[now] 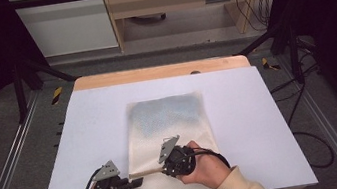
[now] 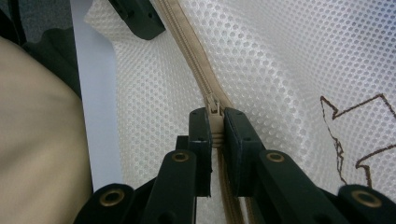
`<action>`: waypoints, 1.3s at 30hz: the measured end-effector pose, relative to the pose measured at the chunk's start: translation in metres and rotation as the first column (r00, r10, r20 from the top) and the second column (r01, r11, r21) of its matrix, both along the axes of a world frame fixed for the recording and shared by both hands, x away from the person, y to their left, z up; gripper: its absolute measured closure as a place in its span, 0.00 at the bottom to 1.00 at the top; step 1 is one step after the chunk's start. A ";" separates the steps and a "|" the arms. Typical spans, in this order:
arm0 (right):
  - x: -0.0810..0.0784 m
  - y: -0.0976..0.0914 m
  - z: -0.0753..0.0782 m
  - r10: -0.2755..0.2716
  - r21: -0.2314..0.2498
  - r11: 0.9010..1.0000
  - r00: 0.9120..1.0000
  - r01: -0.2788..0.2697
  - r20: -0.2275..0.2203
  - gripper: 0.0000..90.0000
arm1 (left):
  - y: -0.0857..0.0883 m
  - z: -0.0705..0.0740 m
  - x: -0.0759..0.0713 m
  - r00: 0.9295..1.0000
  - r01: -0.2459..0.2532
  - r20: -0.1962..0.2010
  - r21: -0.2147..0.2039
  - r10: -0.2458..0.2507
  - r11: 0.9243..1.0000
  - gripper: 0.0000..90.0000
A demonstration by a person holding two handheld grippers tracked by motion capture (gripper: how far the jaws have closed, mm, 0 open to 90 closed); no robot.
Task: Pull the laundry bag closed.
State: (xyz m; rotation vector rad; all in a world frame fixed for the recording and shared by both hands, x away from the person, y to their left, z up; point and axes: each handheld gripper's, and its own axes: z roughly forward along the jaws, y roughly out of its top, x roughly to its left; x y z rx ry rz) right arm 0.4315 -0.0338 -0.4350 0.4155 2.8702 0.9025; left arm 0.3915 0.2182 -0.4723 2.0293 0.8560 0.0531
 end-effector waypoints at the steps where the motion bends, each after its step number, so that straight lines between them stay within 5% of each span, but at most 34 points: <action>1: 0.000 -0.001 0.000 -0.001 -0.003 1.000 1.000 0.001 0.000 0.91 | 0.000 0.000 0.000 1.000 -0.001 0.001 0.000 0.001 1.000 0.94; 39: -0.001 -0.010 -0.001 -0.015 0.004 1.000 1.000 0.015 0.003 0.91 | -0.002 0.001 -0.002 1.000 0.011 0.013 0.008 -0.011 1.000 0.94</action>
